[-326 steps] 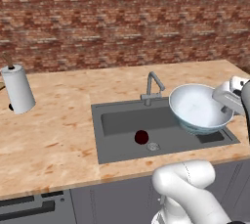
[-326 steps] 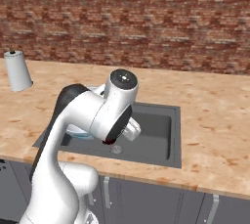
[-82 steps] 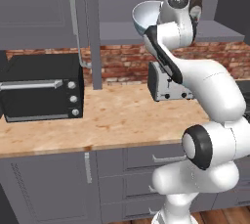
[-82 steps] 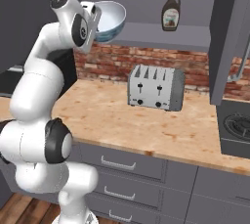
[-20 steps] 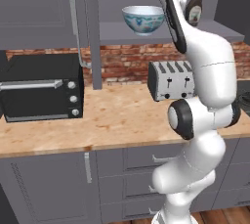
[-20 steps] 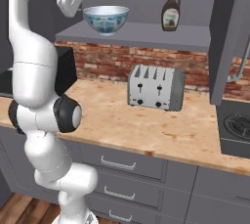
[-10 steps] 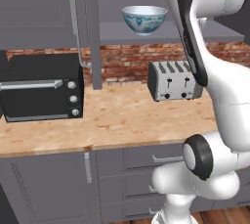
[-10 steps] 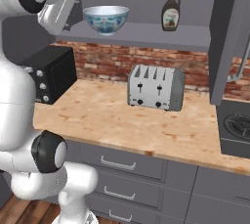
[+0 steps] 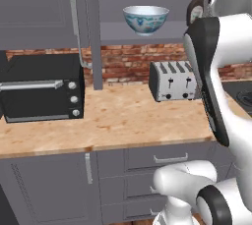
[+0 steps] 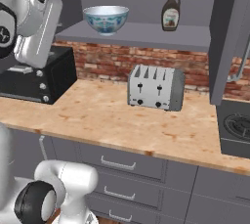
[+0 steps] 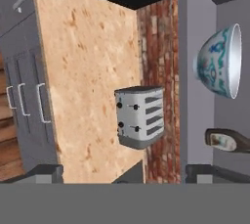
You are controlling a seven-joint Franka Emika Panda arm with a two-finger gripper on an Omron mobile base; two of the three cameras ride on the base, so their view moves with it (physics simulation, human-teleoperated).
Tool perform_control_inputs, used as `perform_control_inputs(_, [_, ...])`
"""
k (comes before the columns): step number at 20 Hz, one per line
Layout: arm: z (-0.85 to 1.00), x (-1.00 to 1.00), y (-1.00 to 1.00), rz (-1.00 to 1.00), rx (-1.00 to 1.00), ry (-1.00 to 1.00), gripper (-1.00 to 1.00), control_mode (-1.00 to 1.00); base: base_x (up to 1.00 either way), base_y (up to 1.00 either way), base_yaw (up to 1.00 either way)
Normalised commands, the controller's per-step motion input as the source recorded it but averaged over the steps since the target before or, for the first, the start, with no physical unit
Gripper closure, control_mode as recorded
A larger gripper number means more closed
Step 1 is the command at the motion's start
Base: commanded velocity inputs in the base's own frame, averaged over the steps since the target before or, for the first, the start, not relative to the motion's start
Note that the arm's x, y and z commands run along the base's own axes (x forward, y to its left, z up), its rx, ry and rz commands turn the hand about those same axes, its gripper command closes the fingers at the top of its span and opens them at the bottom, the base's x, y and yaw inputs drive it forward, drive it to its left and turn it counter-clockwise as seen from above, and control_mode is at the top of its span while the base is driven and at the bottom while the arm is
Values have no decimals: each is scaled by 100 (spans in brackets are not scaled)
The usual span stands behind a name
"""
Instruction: Pick the mug and place it in the sink. Pick the bowl and place it in the open cabinet and then close the cabinet.
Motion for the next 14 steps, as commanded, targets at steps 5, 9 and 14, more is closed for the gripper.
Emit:
perform_control_inputs(5, [0,-100,11,5,-29,0,-100,-100,0,0,0])
perform_control_inputs(9, [0,-94,24,3,-43,0,-100,-100,0,0,0])
perform_control_inputs(14, [0,-100,32,-2,-41,0,-100,-100,0,0,0])
